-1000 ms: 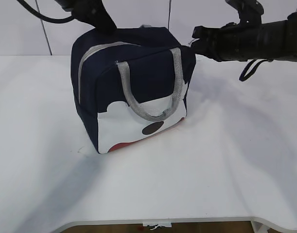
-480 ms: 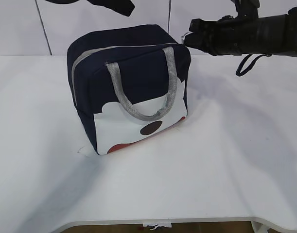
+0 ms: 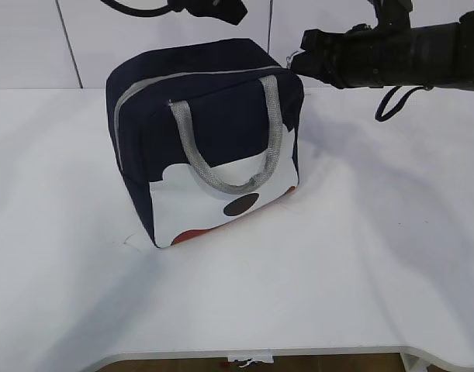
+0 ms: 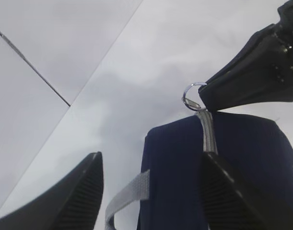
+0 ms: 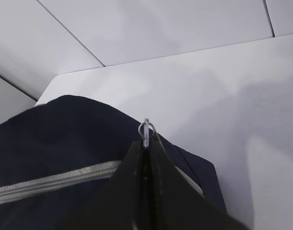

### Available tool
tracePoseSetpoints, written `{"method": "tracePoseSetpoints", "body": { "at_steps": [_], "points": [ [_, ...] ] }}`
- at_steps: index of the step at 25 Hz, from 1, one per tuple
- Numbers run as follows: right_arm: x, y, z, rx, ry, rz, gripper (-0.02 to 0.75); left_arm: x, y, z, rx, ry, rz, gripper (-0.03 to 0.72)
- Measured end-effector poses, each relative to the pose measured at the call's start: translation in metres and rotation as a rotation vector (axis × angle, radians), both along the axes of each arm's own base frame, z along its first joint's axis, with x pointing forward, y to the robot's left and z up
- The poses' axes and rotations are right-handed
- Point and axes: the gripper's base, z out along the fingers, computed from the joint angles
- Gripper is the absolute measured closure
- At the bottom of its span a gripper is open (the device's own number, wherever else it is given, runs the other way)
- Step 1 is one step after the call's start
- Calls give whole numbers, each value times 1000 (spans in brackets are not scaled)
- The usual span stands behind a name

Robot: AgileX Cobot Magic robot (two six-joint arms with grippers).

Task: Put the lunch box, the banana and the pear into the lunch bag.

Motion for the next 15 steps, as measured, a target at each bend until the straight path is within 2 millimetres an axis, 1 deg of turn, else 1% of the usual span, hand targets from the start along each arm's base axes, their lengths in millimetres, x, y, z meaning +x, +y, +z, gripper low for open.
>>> {"method": "tracePoseSetpoints", "body": {
  "at_steps": [1, 5, 8, 11, 15],
  "points": [
    [0, 0, 0, 0, 0, 0, 747, 1, -3, -3, 4, -6, 1, 228],
    [0, 0, 0, -4, -1, 3, 747, 12, -10, -24, 19, 2, 10, 279],
    [0, 0, 0, -9, -1, 5, 747, 18, -12, -37, 26, 13, 18, 292],
    [0, 0, 0, -12, -3, 7, 747, 20, -14, -43, 26, 24, 18, 295],
    [0, 0, 0, -21, -9, 13, 747, 18, -16, -43, -14, 58, 8, 295]
  ]
}}
